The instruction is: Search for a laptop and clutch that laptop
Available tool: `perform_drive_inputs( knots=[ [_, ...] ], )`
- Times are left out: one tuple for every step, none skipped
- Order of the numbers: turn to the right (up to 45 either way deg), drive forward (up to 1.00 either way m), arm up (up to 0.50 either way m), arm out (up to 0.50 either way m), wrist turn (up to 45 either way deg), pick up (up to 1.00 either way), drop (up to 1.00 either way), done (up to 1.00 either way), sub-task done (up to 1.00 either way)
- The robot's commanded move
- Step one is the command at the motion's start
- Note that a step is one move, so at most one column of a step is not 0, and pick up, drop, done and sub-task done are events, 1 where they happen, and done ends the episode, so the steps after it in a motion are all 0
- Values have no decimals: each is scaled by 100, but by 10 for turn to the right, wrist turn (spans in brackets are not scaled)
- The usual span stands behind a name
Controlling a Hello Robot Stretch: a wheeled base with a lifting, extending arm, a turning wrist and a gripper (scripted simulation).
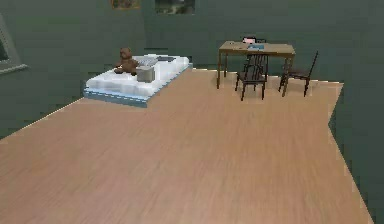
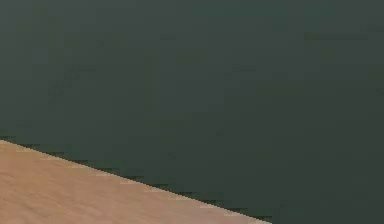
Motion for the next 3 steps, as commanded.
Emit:
perform_drive_inputs(
  knots=[
    [0, 100, 0, 0, 0, 0, 0, 0, 0],
    [0, 100, 0, 0, 0, 0, 0, 0, 0],
    [0, 100, 0, 0, 0, 0, 0, 0, 0]
  ],
)
